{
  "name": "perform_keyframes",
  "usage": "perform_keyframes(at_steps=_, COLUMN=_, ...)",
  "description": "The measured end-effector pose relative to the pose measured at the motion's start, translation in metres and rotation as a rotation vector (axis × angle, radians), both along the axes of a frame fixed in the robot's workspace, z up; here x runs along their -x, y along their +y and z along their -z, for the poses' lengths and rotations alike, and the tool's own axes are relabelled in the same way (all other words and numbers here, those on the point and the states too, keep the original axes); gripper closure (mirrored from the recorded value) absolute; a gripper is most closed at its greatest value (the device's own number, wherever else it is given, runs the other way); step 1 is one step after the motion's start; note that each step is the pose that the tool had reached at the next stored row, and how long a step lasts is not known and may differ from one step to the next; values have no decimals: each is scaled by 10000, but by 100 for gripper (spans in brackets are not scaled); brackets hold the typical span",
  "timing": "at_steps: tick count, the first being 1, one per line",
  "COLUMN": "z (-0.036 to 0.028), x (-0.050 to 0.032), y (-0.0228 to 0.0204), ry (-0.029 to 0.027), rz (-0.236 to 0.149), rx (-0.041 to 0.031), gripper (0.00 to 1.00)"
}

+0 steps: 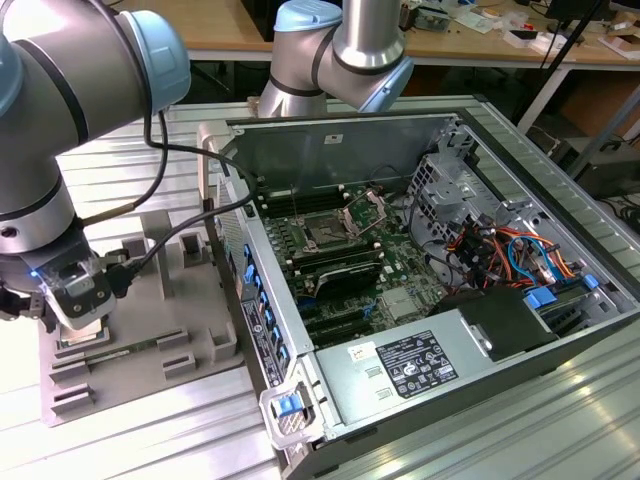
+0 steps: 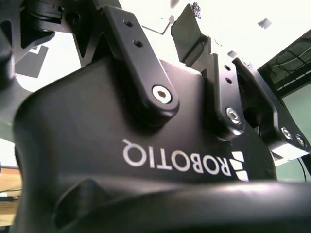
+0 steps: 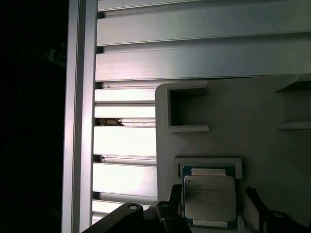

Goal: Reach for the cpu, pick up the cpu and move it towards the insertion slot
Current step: 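Reach for the cpu, then pick up the cpu and move it towards the insertion slot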

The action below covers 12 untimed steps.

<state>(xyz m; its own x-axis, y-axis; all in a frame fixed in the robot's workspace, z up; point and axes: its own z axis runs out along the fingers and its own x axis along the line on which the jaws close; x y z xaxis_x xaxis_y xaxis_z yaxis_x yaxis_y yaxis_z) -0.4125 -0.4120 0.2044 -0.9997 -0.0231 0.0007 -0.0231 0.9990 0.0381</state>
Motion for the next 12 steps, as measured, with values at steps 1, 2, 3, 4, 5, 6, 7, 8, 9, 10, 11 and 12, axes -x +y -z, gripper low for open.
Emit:
perform_keyframes(at_steps=1, z=4, x=0, y=0, ry=-1, rz=-44, rx=1, gripper=40)
perform_keyframes(at_steps=2, z=7, x=0, y=0, ry=-2, rz=-84, rx=0, gripper=40)
perform_keyframes(at_steps=3, z=11, x=0, y=0, ry=-1, rz=-129, rx=-1, gripper=40)
perform_keyframes(at_steps=4, z=14, x=0, y=1, ry=-1, rz=-169, rx=-1, gripper=40)
perform_keyframes(at_steps=5, z=21, x=0, y=0, ry=-2, rz=-216, rx=-1, gripper=40)
perform_keyframes(at_steps=6, z=24, x=0, y=1, ry=-2, rz=-226, rx=-1, gripper=40)
perform_keyframes(at_steps=7, z=28, x=0, y=1, ry=-3, rz=-240, rx=-1, gripper=40)
perform_keyframes(at_steps=8, z=32, x=0, y=0, ry=-1, rz=-284, rx=-1, gripper=40)
perform_keyframes(at_steps=9, z=37, x=0, y=0, ry=-2, rz=-375, rx=1, gripper=40)
perform_keyframes(at_steps=10, z=41, x=0, y=0, ry=-1, rz=-418, rx=1, gripper=40)
perform_keyframes(at_steps=11, z=44, x=0, y=0, ry=-2, rz=-440, rx=1, gripper=40)
perform_keyframes(at_steps=12, z=48, x=0, y=0, ry=-3, rz=-463, rx=0, gripper=40)
